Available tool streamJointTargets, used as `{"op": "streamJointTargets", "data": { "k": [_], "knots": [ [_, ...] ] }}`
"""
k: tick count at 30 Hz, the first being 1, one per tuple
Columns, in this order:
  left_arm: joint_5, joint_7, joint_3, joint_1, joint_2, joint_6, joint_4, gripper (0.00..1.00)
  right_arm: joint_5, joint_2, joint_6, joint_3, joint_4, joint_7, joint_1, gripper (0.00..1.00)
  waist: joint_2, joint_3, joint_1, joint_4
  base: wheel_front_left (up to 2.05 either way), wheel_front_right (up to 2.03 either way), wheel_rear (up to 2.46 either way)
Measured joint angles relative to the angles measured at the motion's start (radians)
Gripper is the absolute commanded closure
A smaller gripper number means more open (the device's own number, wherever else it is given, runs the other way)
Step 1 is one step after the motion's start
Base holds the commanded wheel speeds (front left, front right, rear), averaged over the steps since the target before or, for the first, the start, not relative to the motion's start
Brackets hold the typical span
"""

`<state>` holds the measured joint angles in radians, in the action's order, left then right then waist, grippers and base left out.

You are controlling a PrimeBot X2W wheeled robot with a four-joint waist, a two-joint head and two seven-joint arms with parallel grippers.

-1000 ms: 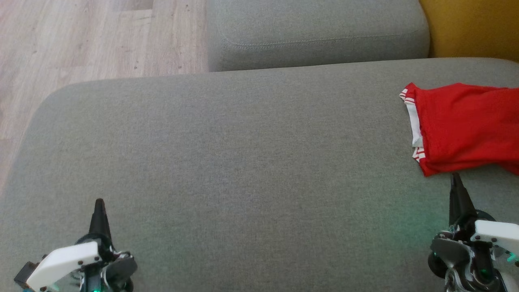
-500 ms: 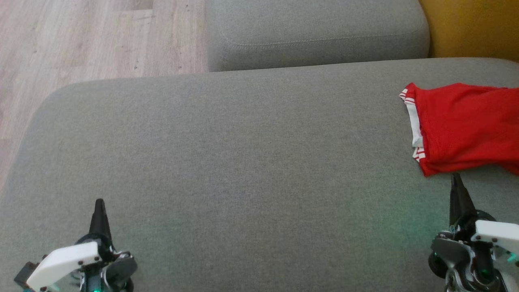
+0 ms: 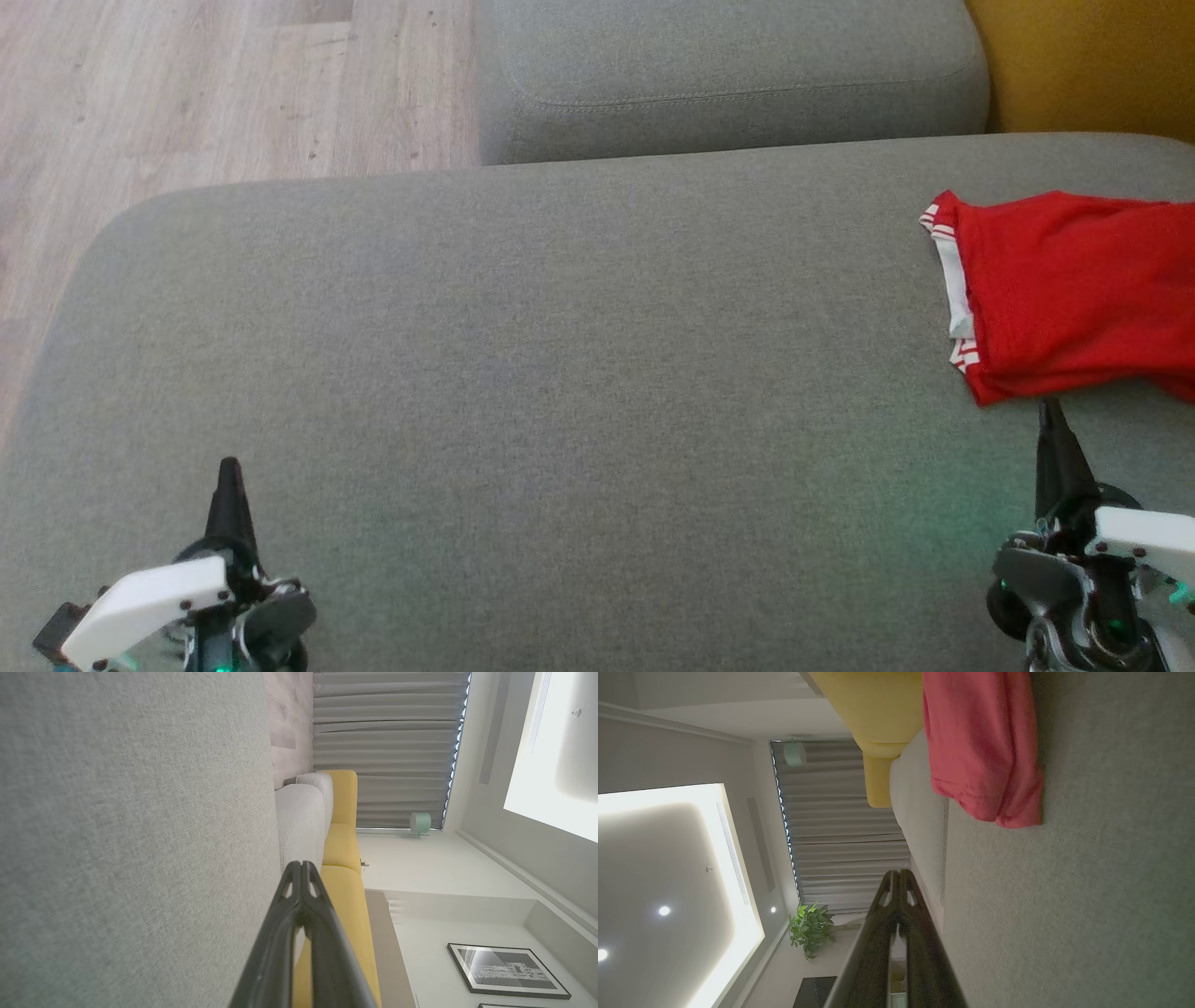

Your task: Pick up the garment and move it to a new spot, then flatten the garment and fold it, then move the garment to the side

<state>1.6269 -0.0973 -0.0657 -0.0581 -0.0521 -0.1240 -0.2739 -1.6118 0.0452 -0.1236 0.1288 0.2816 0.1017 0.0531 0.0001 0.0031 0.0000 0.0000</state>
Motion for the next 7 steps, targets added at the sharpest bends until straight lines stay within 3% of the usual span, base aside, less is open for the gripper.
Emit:
{"op": "streamJointTargets", "data": {
  "k": [7],
  "knots": [
    [0.0, -0.003, 0.0, 0.0, 0.0, 0.0, 0.0, 1.0, 0.0, 0.0, 0.0, 0.001, 0.0, 0.0, 0.0, 1.0, 0.0, 0.0, 0.0, 0.0, 0.0, 0.0, 0.0]
  ]
}}
